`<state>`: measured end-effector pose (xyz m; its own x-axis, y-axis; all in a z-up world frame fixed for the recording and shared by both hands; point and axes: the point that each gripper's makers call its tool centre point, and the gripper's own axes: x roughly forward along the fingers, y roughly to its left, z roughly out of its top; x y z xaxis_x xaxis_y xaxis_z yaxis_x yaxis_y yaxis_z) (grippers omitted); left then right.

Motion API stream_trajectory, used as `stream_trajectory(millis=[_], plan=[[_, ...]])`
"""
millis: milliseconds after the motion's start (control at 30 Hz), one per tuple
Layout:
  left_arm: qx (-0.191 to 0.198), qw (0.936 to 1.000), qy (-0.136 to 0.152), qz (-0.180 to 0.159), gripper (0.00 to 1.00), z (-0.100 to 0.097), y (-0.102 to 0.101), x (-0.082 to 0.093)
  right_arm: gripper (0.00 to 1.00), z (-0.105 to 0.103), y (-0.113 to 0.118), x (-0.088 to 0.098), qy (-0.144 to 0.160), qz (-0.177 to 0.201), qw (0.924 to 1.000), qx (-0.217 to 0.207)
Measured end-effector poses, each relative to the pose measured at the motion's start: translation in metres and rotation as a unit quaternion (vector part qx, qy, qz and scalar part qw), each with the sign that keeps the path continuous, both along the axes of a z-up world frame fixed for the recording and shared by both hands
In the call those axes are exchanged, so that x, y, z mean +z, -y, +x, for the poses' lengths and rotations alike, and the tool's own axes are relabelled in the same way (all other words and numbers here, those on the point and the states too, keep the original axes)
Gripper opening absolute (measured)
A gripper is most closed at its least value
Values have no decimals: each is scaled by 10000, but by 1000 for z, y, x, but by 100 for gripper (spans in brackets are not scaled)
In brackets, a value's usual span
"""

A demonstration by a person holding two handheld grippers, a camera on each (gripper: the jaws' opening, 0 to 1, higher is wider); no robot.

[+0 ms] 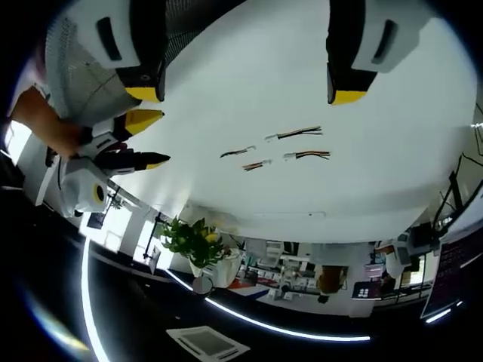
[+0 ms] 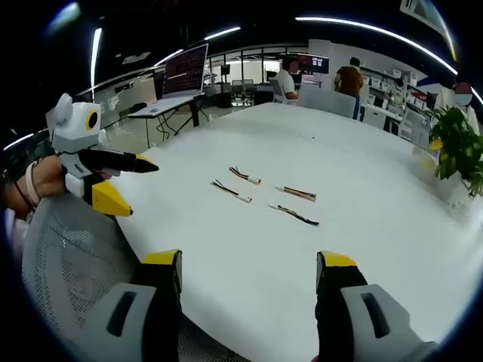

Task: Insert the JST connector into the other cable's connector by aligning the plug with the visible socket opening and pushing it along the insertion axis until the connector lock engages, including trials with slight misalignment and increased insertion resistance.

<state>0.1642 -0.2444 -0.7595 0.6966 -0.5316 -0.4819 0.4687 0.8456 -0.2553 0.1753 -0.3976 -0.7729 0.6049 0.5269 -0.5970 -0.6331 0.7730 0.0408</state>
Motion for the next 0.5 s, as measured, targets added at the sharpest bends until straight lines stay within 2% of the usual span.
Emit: stream_trajectory(millis=[233,500], plan=[[-44,10000,-10,-77,87,0,3,1,70,-1,-1,-1,-20,-23,10000,27],[-142,9998,-15,106,86,-2,5,-2,70,-2,-2,-2,-83,34,9999,45]])
